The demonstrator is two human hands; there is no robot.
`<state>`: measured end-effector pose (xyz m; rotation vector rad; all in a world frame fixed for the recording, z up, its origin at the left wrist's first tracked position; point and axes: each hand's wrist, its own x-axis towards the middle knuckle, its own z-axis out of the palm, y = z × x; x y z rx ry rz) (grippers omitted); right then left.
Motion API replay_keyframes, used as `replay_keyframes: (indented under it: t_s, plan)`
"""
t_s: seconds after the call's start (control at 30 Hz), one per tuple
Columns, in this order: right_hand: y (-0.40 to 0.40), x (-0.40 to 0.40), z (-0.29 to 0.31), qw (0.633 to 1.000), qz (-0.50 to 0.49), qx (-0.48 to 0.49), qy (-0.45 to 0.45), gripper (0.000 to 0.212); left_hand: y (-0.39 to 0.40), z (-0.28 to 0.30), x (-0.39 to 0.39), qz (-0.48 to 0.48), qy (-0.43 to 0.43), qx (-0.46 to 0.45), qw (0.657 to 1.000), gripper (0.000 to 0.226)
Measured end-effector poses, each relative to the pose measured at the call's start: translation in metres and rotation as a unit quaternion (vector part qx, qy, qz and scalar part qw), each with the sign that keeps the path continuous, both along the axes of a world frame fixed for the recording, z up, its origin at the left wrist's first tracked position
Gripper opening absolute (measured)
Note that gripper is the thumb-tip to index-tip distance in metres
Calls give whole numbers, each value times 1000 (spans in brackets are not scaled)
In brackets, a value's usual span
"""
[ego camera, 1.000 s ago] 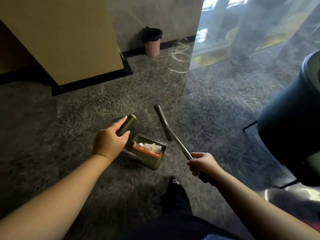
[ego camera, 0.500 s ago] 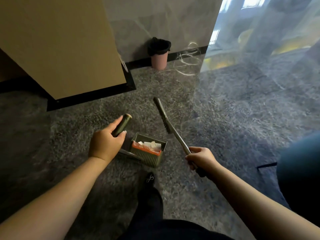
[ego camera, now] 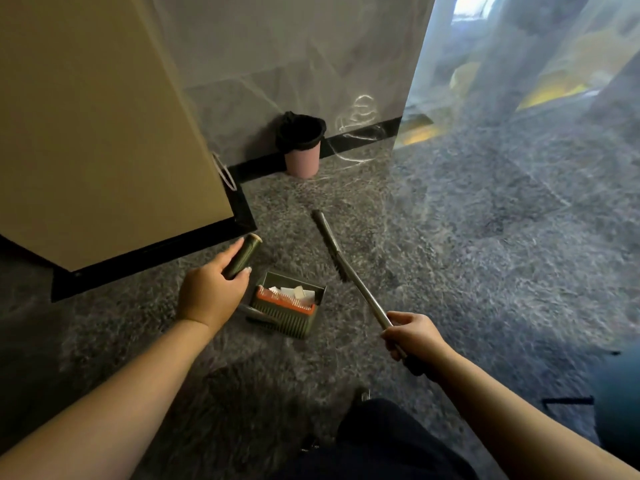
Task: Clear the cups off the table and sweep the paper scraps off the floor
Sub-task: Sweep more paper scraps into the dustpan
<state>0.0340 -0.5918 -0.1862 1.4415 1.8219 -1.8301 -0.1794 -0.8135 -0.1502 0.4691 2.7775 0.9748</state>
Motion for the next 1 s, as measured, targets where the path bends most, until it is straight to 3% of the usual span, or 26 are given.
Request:
replay_keyframes:
  t_s: [0.4,1.0]
  plan:
    - [209,-191,-19,999,27,-6,-39,22,181,-14,-180,11,9,18,1000,50]
    - [421,-458,-9,999,18,-25,-44,20,388,-9,-432,21,-10,24,999,51]
